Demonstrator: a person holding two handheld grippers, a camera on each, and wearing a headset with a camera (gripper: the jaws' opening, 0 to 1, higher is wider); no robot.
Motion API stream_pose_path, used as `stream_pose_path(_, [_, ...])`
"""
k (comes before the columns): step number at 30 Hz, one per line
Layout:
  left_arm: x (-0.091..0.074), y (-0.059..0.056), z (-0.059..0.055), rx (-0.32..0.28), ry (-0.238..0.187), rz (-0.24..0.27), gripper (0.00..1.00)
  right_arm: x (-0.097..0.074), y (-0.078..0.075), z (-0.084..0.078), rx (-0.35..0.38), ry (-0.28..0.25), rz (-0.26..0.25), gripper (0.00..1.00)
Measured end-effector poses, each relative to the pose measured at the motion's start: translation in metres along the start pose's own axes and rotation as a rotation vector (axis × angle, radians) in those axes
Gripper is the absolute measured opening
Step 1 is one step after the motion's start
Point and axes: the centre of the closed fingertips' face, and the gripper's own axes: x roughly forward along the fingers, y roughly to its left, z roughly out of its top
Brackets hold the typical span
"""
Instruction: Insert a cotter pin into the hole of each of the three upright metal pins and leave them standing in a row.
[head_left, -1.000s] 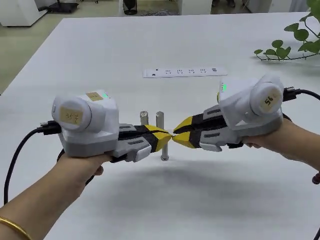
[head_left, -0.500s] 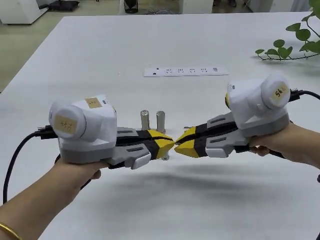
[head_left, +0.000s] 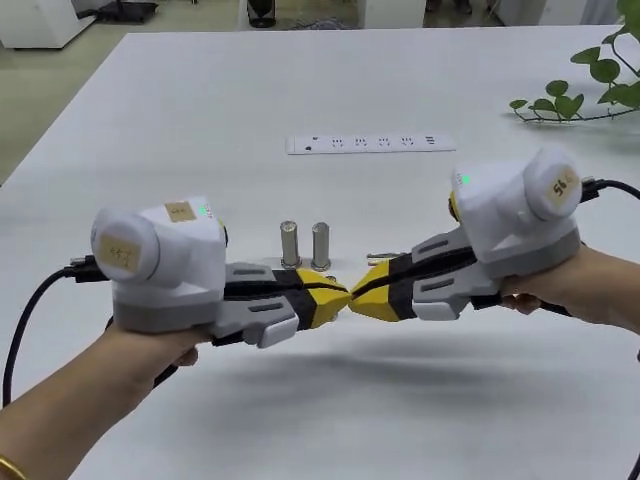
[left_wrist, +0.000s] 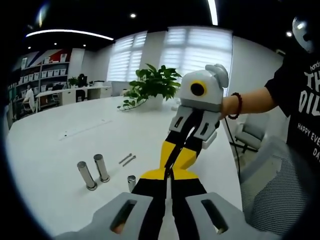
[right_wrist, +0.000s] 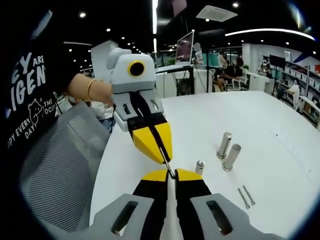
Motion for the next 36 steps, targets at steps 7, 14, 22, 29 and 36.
stream_pose_path(7, [0.0, -0.002, -0.003, -0.008, 0.005, -0.001, 0.0, 0.0, 0.002, -0.004, -0.05, 0.043, 0.006, 0.0])
stream_pose_path(14, [0.003, 0.0, -0.005, -0.032, 0.011, 0.018, 0.0, 0.001, 0.004, -0.008, -0.156, 0.095, 0.006, 0.0])
stream_pose_path(22, [0.006, 0.005, -0.003, -0.043, 0.0, 0.042, 0.03, -0.001, -0.002, -0.011, -0.188, 0.123, -0.007, 0.0])
stream_pose_path(29, [0.005, 0.014, -0.007, -0.018, 0.013, 0.1, 0.16, -0.003, -0.013, -0.02, -0.222, 0.188, -0.046, 0.0])
stream_pose_path(36, [0.0, 0.024, -0.007, -0.006, 0.0, 0.171, 0.21, -0.005, -0.027, -0.031, -0.233, 0.266, -0.087, 0.0])
